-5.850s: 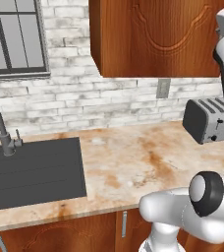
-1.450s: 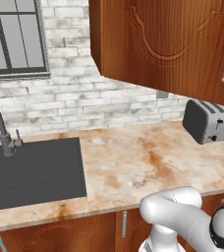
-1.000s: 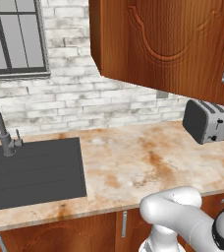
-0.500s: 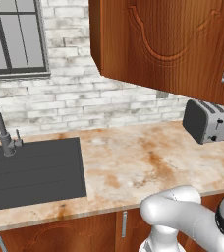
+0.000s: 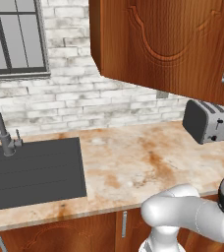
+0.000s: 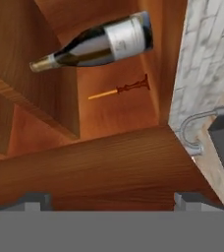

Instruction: Get the candle and the wine from the cabinet and move them to the dining counter.

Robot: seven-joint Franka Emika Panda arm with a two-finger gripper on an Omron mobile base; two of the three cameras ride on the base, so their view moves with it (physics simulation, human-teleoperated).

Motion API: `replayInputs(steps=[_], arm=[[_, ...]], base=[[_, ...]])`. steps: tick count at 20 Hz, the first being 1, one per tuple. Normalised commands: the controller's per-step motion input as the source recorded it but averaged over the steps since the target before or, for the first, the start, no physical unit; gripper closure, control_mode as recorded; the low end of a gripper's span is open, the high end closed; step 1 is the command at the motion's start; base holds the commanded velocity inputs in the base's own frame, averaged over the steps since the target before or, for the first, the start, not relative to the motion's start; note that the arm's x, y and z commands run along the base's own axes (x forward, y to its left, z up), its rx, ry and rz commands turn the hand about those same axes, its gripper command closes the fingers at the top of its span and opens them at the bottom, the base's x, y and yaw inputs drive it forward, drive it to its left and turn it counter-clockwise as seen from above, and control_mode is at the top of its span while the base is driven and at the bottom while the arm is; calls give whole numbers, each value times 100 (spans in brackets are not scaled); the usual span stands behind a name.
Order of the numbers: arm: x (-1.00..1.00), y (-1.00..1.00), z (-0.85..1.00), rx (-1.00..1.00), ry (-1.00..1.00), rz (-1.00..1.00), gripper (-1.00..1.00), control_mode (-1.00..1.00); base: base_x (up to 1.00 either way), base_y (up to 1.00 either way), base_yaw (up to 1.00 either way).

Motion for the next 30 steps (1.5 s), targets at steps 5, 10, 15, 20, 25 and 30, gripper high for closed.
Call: replayInputs(steps=[5, 10, 15, 20, 25, 30], arm=[[9, 22, -6, 0, -11, 20, -100, -100], [-3, 50, 0, -4, -7, 18, -100, -100], [-20, 57, 0, 0, 0, 20, -100, -100], [-31, 69, 0, 0, 0, 19, -100, -100], [-27, 87, 0, 0, 0, 12, -100, -100], [-19, 90, 0, 0, 0, 5, -100, -100]], base=[[0, 0, 0], [0, 0, 0], [0, 0, 0], [0, 0, 0], [0, 0, 0], [0, 0, 0]])
